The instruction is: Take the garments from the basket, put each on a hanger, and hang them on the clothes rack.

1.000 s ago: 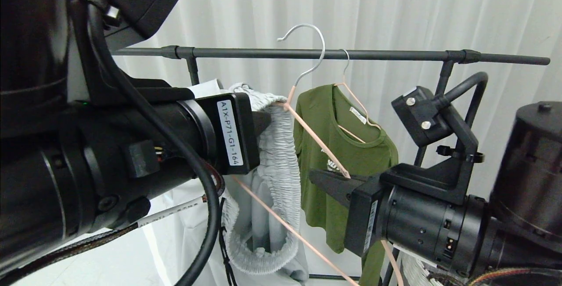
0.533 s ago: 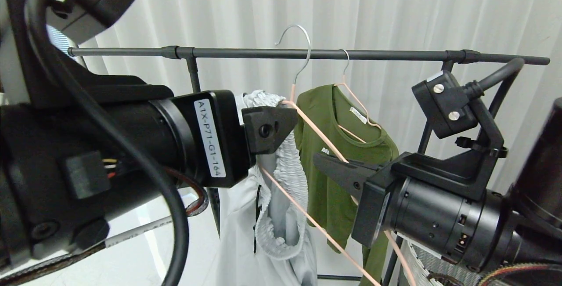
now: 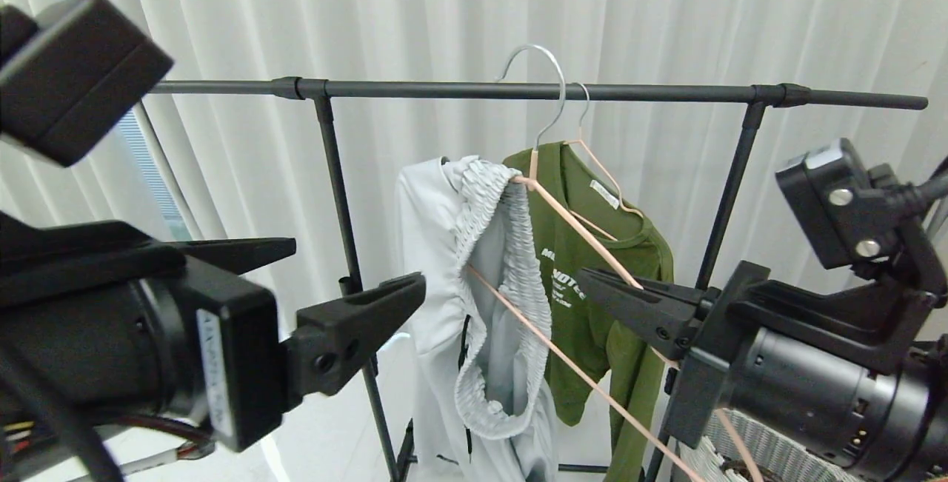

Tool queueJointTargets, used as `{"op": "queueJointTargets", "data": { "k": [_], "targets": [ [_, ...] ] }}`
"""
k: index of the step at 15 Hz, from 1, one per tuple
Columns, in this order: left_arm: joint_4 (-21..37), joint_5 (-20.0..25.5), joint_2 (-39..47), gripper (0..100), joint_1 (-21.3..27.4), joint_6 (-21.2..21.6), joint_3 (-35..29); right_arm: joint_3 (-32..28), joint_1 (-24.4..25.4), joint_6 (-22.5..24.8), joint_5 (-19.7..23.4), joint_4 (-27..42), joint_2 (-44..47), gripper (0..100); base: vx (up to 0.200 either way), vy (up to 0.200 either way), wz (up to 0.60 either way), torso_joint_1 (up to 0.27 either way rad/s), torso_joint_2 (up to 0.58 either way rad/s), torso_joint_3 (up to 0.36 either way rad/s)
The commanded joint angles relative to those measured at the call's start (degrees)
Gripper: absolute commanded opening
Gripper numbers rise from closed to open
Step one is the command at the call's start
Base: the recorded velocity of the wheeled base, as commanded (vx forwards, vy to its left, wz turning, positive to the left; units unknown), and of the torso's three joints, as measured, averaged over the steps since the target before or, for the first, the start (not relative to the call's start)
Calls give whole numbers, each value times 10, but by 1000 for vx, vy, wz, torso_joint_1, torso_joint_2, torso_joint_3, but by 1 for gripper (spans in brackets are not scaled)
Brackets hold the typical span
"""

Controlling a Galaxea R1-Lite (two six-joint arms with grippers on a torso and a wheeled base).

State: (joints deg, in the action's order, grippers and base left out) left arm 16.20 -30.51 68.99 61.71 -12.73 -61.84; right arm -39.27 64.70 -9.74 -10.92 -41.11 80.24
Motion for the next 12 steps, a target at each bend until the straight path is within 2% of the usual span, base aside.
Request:
{"op": "queueJointTargets", "data": {
  "k": [1,3,4,8,12],
  "targets": [
    [0,80,-89,100,-55,75,46,22,-1,7,26,0,-41,0,0,0,0,0,0,0],
    [0,157,-109,100,-129,149,75,59,-1,25,62,0,-66,0,0,0,0,0,0,0],
    [-1,180,-110,100,-151,183,81,74,-1,33,80,0,-76,0,0,0,0,0,0,0],
    [-26,229,-104,100,-157,210,94,105,-1,35,165,0,-99,0,0,0,0,0,0,0],
    [-27,319,-119,100,-155,258,139,133,0,35,223,0,-112,0,0,0,0,0,0,0]
  ]
}}
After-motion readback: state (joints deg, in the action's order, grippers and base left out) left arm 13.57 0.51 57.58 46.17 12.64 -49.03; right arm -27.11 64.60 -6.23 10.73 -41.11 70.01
